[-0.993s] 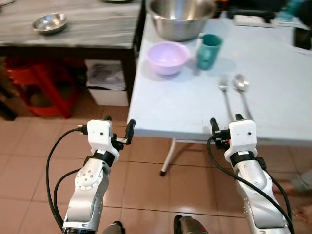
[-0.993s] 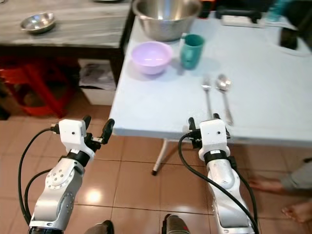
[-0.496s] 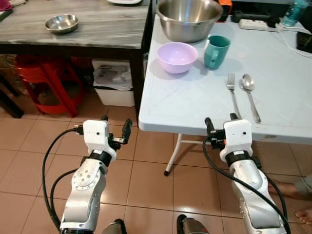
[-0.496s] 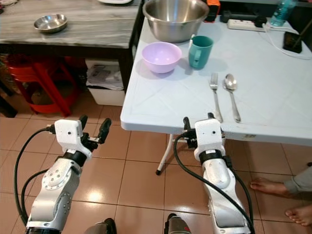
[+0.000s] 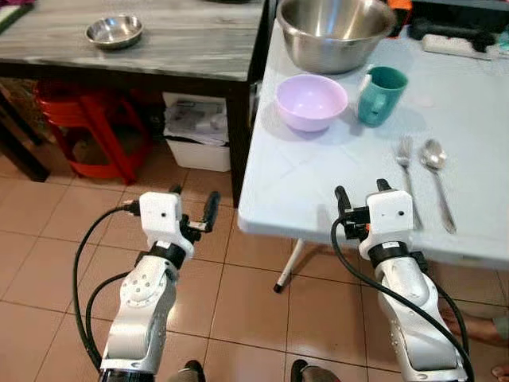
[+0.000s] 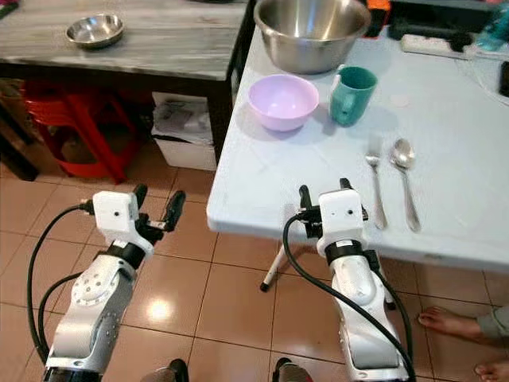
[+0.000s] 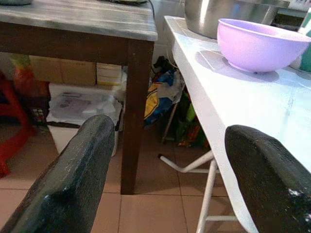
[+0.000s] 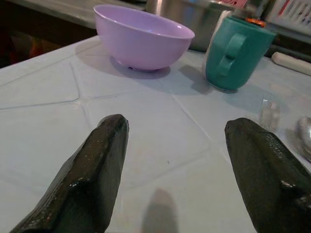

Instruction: Setting the table

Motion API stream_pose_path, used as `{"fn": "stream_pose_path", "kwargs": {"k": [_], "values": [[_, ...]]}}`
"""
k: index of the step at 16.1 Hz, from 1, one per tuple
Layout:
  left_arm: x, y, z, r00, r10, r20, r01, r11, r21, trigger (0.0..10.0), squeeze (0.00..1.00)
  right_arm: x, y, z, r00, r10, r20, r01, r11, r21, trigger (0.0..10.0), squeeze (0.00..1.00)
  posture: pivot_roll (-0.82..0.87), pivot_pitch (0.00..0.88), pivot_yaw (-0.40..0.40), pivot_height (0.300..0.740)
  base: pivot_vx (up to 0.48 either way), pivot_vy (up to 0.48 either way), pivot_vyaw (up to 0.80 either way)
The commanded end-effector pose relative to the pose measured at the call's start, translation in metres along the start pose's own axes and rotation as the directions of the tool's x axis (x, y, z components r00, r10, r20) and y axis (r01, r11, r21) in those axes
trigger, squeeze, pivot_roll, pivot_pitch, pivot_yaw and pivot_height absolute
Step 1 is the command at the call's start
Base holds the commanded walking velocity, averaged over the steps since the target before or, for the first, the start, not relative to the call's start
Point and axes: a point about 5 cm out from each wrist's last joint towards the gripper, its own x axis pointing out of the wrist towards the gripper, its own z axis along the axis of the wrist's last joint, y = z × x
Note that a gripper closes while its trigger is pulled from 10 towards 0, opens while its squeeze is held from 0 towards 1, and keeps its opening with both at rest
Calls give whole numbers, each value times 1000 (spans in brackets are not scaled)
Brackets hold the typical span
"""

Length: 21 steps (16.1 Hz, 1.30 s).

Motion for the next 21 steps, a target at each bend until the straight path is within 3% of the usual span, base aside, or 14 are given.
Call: {"fn": "stream_pose_path", "kwargs": {"k": [1, 21], "values": [[-2, 2, 0, 1000, 1, -7, -1, 1000, 2, 10000, 0, -1, -1, 1, 1000, -10, -1, 10, 1000, 8, 10000, 0, -147, 211, 14, 740, 289, 0, 0], [-3, 1, -2, 1000, -21, -24, 21, 1000, 6, 10000, 0, 2, 8, 2, 1000, 27, -13, -27, 999, 36, 10000, 0, -142, 216, 19, 740, 307, 0, 0]]}}
